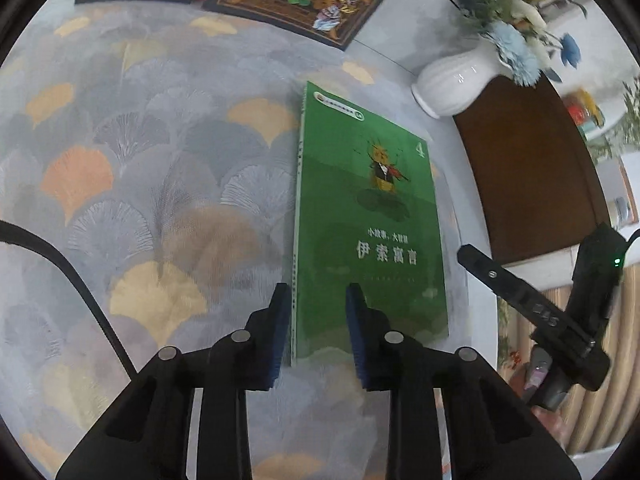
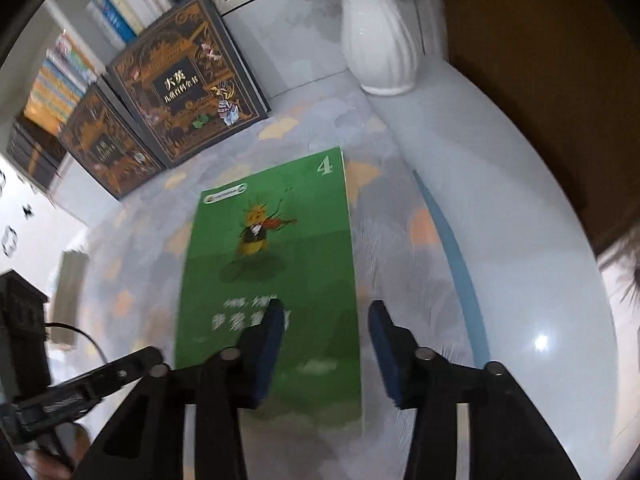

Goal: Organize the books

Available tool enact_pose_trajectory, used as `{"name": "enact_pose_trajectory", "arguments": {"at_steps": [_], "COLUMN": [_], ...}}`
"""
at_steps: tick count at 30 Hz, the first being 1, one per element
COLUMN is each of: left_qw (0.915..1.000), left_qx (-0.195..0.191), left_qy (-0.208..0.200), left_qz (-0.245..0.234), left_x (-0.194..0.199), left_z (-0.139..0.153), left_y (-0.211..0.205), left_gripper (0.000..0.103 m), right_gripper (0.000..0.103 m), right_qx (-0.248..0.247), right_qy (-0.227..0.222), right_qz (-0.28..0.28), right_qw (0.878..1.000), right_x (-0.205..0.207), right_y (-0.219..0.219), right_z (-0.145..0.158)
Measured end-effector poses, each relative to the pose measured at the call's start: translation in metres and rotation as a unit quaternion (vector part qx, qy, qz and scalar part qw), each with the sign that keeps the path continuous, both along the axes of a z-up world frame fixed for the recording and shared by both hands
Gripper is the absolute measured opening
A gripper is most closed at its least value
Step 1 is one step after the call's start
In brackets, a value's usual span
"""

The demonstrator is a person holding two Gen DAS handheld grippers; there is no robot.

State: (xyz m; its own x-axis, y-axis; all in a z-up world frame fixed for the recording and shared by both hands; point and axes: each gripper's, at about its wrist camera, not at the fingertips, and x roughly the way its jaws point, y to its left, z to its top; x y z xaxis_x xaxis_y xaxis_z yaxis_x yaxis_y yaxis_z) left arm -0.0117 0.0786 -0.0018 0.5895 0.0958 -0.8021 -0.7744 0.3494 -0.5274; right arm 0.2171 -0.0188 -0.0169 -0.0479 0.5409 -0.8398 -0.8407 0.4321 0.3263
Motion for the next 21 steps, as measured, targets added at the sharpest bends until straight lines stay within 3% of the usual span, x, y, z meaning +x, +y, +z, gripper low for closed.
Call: {"name": "enact_pose_trajectory", "arguments": {"at_steps": [3, 5, 11, 14, 17, 21], "left_qw": [0.9998, 0.9988, 0.9973, 0.9944, 0.9872, 0.987], "left_qx": [-0.021, -0.046, -0.054, -0.073, -0.105, -0.113], "left_qy": [-0.003, -0.016, -0.049, -0.073, -0.111, -0.112], "left_qz": [-0.001, -0.007, 0.008, -0.022, -0.044, -0.02], "left_x": [0.001, 0.002, -0.005, -0.007, -0.013, -0.037], "left_z": [-0.012, -0.022, -0.025, -0.023, -0.02, -0.02], "left_y": [0.003, 0.003, 0.0, -0.009, -0.034, -0.07], "left_gripper": [0.024, 0.025, 0.026, 0.022, 0.022, 0.021], "right_gripper": [0.038, 0.038, 0.039, 0.039, 0.039, 0.039], "right_qx": [-0.014, -0.017, -0.017, -0.019, -0.018, -0.028], "right_qy": [-0.02, 0.006, -0.006, 0.013, 0.068, 0.07], "right_qz": [0.003, 0.005, 0.015, 0.022, 0.044, 0.079], "right_qw": [1.0, 1.0, 1.0, 1.0, 0.997, 0.994], "right_x": [0.001, 0.005, -0.006, -0.008, -0.019, -0.054], "right_y": [0.013, 0.017, 0.011, 0.003, -0.01, -0.029], "right_z": [-0.015, -0.027, -0.03, -0.031, -0.032, -0.032]}}
